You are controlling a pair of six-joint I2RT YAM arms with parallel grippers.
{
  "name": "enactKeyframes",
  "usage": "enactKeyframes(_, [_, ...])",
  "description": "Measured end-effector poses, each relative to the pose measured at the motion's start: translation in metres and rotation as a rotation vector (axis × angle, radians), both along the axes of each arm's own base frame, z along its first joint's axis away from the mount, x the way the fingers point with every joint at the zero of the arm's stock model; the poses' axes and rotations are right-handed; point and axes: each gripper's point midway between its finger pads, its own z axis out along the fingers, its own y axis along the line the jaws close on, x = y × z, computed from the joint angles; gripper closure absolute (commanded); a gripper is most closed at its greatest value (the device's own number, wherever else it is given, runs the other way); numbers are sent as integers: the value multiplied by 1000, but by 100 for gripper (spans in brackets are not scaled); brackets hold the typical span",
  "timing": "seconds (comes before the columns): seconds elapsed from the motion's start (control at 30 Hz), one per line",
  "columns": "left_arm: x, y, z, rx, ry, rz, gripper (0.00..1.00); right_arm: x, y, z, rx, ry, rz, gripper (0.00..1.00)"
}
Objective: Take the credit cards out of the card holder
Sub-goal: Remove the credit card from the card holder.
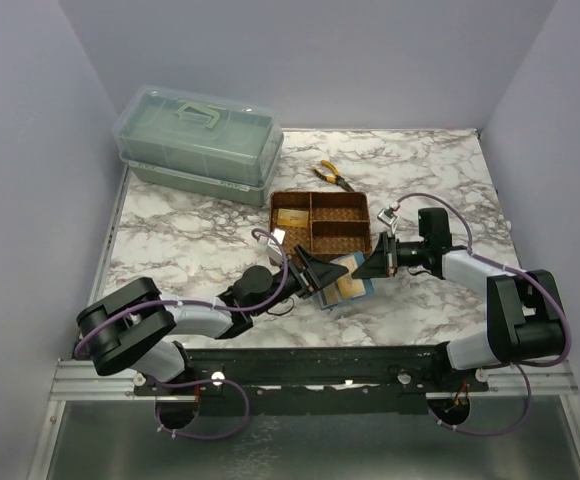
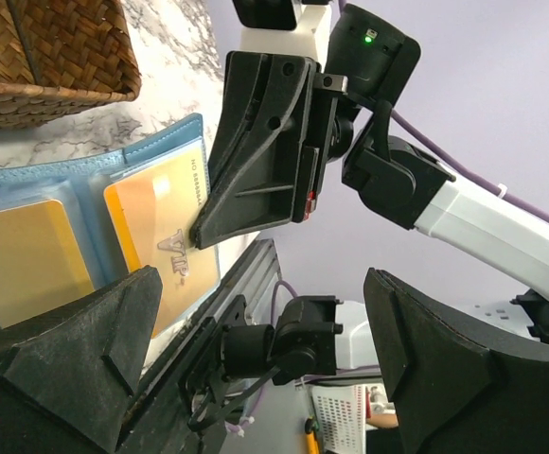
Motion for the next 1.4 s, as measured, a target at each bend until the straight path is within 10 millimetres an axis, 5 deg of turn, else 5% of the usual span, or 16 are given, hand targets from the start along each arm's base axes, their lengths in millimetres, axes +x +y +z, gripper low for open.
enactKeyframes(0.43, [-4, -2, -2, -12, -7, 0, 8, 3, -4, 6, 27, -3, -8, 100])
enactKeyframes(1.17, [0, -7, -15, -17, -1, 4, 39, -1, -4, 14, 58, -12, 9, 100])
enactKeyframes(1.4, [1, -9, -18, -28, 2, 2, 40, -1, -4, 14, 61, -12, 11, 100])
